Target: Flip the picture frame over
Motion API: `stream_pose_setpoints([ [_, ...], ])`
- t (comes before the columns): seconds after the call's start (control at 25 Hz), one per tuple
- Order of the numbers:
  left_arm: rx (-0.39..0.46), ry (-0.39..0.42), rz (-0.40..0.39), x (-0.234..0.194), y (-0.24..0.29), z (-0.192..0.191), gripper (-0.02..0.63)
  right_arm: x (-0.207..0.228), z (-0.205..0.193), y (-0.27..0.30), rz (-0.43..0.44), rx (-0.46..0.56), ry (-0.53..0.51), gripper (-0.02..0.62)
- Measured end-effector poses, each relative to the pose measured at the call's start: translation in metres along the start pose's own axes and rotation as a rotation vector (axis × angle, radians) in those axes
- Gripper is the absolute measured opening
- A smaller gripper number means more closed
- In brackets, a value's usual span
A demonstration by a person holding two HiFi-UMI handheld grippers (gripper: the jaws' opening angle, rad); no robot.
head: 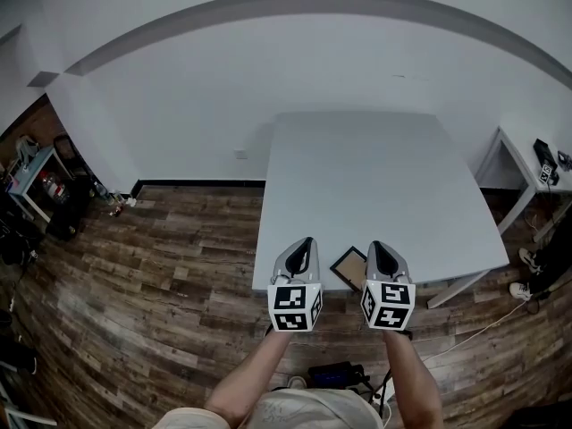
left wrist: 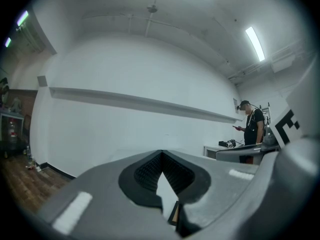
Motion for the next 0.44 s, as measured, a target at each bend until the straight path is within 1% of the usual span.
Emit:
stream_pose_setpoints([
  [0.44, 0.027, 0.0, 0.004, -0.0029, -0.0051, 0.0014, 0.001, -0.0068, 0.0022, -0.0024, 0.017, 0.028, -0.011, 0.023],
])
Point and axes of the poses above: the fingertips, and each gripper's own axes: y forward along the fingers, x to its right, z out of its top, the point moved 10 cm from there along -y, backward along the fingers, and after that the axes turned 13 degrees about y, right-handed, at the moved point
